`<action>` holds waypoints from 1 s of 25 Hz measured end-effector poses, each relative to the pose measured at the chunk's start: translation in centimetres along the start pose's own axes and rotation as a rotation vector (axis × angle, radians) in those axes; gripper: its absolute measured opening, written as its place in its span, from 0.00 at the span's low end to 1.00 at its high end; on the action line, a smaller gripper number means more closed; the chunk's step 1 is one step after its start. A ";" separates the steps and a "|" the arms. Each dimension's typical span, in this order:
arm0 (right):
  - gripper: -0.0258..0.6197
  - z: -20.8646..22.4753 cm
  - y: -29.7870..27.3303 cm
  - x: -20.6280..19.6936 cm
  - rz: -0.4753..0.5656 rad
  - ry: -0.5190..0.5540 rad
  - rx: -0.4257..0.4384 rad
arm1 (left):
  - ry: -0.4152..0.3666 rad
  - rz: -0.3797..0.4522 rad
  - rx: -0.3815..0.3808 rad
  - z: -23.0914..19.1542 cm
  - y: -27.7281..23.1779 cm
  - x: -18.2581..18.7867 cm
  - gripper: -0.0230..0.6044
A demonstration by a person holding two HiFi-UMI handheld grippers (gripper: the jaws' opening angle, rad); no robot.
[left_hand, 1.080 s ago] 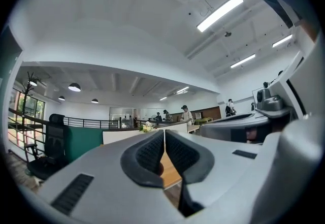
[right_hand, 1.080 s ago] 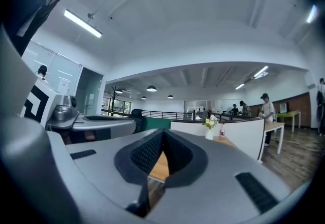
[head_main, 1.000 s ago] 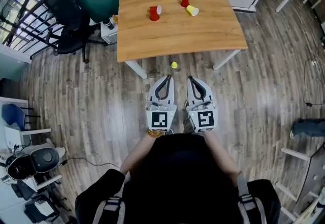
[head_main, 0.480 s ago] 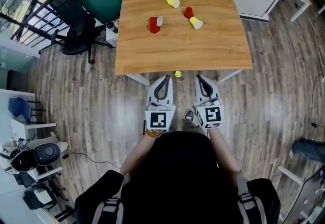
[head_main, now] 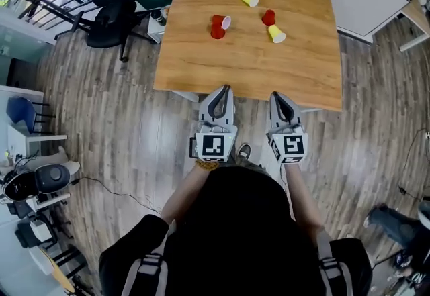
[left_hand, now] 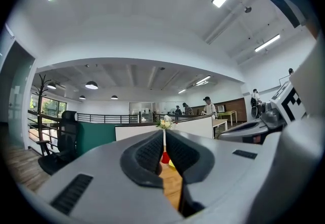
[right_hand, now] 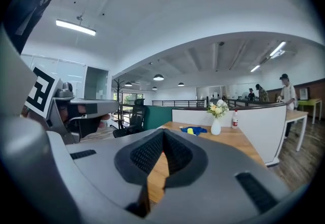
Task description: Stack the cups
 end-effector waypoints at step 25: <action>0.05 5.5 -30.6 5.5 -0.179 0.303 0.177 | 0.105 -0.095 0.030 -17.4 -21.5 -10.2 0.08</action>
Point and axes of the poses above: the fingertips, and each gripper's own axes: y backward along the fingers, z to its right, x out of its top, the point moved 8 cm from there along y, backward along the fingers, and after that the axes turned 7 degrees about -y, right-handed, at the moved point
